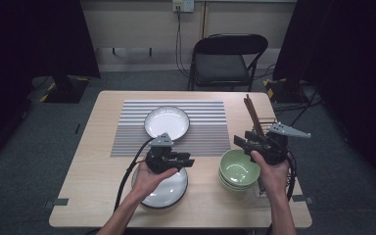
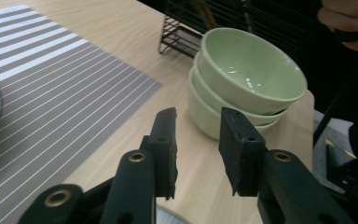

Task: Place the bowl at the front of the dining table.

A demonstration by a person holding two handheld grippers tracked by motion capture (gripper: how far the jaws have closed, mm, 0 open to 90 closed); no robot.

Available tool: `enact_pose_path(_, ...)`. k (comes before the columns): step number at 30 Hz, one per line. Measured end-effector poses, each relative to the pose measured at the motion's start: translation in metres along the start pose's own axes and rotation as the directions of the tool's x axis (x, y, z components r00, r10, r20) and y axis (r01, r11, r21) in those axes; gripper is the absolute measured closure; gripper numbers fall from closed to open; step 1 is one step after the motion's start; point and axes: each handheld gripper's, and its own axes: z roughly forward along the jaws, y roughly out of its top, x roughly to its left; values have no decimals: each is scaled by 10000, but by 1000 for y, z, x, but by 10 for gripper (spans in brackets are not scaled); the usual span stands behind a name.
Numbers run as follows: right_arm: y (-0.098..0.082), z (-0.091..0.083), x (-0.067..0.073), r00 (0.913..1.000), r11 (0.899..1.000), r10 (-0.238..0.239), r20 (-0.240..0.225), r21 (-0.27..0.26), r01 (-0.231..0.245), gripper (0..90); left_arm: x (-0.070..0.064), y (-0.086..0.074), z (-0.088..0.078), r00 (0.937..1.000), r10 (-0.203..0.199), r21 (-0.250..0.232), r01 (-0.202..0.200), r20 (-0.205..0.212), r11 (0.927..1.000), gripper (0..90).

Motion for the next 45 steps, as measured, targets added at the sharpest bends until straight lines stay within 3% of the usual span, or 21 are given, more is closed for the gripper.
enact_pose_path(2,0,0,-2,10000,10000,45,-5,1,-45,455,-5,6,6,9988,177,21,-178,461,9998,720)
enact_pose_path(10,2,-4,-2,10000,9999,29,-1,-136,-29,454,-29,23,37,9892,863,308,-905,1181,9954,793)
enact_pose_path(23,5,-12,-7,9997,9993,199,170,-314,-194,447,-62,30,83,9681,1263,773,-1460,2165,9863,736)
enact_pose_path(30,5,-15,-9,9995,9992,220,218,-335,-212,433,-73,30,96,9600,1595,981,-1859,2303,9777,682)
enact_pose_path(33,5,-15,-9,9996,9992,211,208,-347,-204,427,-76,31,102,9593,1703,1100,-1987,2252,9739,731)
enact_pose_path(36,5,-14,-9,9995,9993,218,237,-294,-211,422,-80,31,109,9529,2057,1304,-2383,2228,9624,736)
enact_pose_path(38,5,-13,-9,9995,9993,224,241,-316,-216,421,-82,31,112,9481,2057,1361,-2431,2423,9604,724)
enact_pose_path(45,6,-16,-11,9991,9987,310,285,-403,-298,417,-85,30,123,9435,2269,1684,-2710,2415,9477,695)
